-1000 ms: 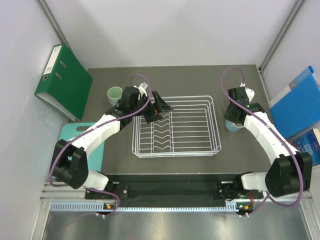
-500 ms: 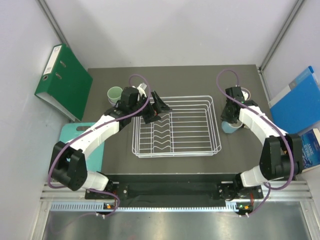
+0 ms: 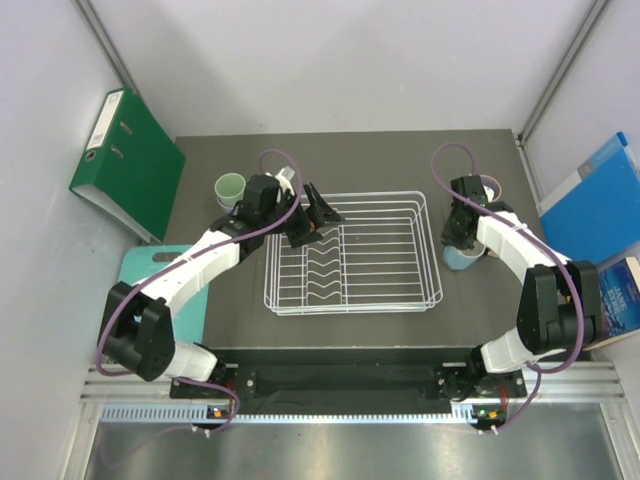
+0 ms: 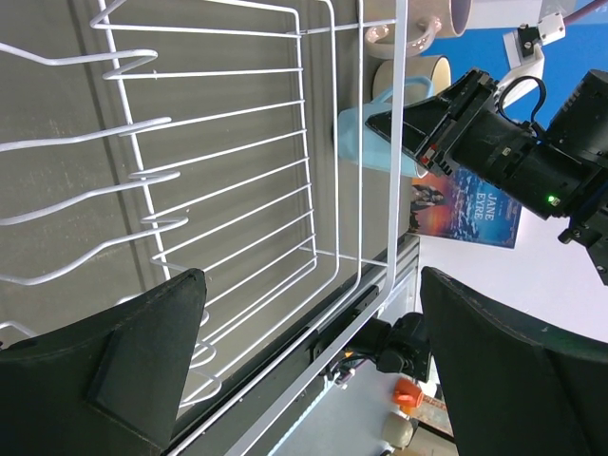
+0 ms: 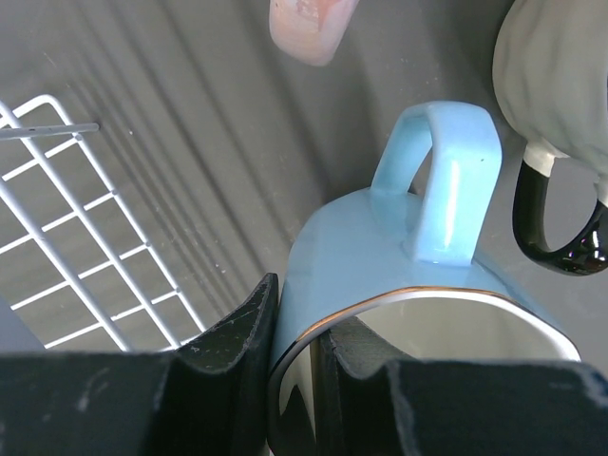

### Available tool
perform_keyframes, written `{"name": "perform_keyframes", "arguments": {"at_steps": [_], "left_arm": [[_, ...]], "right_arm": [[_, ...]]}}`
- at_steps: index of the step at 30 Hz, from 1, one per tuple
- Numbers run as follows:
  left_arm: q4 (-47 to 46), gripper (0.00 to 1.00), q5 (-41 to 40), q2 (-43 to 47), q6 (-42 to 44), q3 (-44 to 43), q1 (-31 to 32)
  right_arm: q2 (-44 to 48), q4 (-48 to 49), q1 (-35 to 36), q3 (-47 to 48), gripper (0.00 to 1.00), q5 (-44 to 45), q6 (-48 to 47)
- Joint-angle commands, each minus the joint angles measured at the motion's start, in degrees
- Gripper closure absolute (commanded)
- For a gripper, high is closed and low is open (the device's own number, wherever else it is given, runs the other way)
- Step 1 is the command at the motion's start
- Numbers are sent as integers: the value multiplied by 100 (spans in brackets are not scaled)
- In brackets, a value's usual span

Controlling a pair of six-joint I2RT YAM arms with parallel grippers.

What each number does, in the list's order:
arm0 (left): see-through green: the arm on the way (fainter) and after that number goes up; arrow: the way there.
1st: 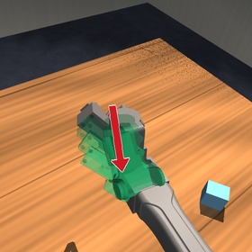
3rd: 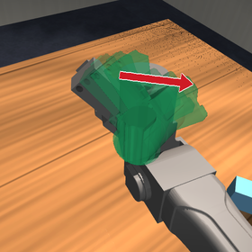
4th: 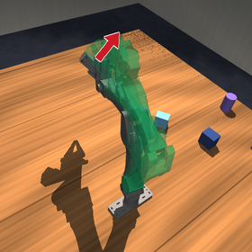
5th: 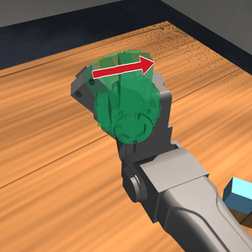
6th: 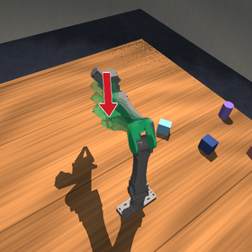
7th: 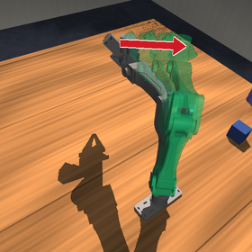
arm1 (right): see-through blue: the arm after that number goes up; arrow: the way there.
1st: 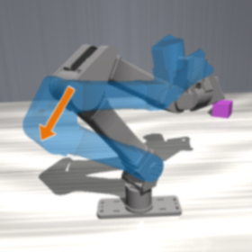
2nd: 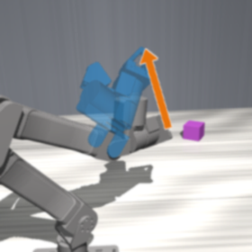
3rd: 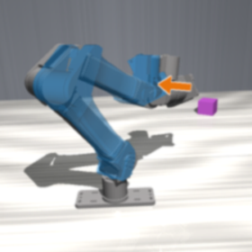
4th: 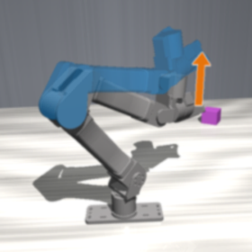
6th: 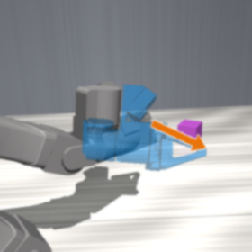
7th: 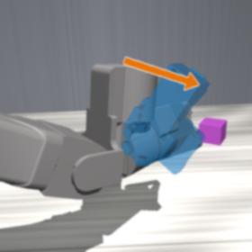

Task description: Unload the cups from the dish rack

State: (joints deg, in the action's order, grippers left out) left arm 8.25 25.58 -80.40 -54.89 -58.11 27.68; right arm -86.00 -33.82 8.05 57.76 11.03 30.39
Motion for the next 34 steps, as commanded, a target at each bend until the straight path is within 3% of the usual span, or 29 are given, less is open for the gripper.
{"name": "perform_keyframes", "arguments": {"at_steps": [1, 3, 4, 9, 17, 21, 26, 34], "left_arm": [[-52, 1, -45, -55, 40, -52, 53], [-52, 1, -62, -55, 75, -69, 62], [-52, 1, -62, -63, 84, -78, 62], [27, 1, -71, -116, 189, -122, 71], [597, 1, -369, -248, 689, -517, 88], [1554, 1, -1071, -537, 1339, -1026, 228], [2769, 1, -2817, -845, 2183, -1739, 782], [2955, 1, -3596, -767, 2457, -1950, 1380]], "right_arm": [[91, 210, -58, 183, 84, -65, -60], [197, 210, -50, 227, 76, -109, -51], [319, 183, -41, 253, 64, -153, -34], [680, -36, 196, 657, 38, -206, 116], [1602, -29, 688, 1202, 23, -101, 248], [2322, 314, 1100, 1203, 4, 39, 46], [2833, 534, 1725, 1089, 0, 654, -497], [3273, 860, 2578, 1000, 0, 1437, -1053]]}}
